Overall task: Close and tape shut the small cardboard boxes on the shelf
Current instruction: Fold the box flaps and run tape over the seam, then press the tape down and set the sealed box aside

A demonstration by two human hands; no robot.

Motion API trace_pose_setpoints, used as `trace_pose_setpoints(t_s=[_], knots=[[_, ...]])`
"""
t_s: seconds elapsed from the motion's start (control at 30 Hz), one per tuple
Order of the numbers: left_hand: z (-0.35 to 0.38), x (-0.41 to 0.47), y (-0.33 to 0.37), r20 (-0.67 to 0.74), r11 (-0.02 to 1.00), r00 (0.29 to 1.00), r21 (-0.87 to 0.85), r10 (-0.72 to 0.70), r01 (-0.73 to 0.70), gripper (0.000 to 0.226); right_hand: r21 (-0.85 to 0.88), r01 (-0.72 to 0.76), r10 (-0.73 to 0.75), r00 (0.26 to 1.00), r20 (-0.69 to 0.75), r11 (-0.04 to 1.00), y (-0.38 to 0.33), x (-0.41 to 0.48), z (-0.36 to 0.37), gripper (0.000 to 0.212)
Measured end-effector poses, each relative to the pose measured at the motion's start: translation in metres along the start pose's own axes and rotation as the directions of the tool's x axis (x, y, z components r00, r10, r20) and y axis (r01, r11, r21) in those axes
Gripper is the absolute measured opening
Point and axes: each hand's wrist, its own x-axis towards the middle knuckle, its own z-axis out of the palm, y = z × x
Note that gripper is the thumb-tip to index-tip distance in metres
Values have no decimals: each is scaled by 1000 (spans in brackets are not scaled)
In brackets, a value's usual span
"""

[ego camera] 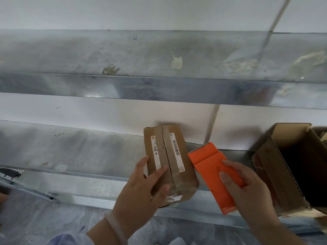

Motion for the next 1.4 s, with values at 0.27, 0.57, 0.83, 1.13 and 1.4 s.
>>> trace_pose_setpoints(t_s=[0.27, 0.57, 0.83, 1.13, 1.4], knots=[[-42, 65, 6, 37, 949, 974, 221, 222, -224, 48, -30, 43, -44, 998, -37, 999, 1, 0, -14, 32], [-31, 76, -8, 242, 938, 969, 344, -48, -40, 112, -484, 156, -106, 986, 129, 861, 32, 21, -29, 42], [-42, 63, -4, 12, 903, 994, 419, -110, 95, 110, -781, 339, -33, 925, 379, 524, 56, 67, -24, 69], [-40, 59, -16, -28, 910, 994, 401, -104, 106, 74, -826, 355, -65, 929, 364, 438, 66, 79, -15, 63], [-52, 68, -25, -217, 956, 958, 184, -188, 229, 45, -806, 390, -130, 919, 373, 445, 70, 73, -7, 79]])
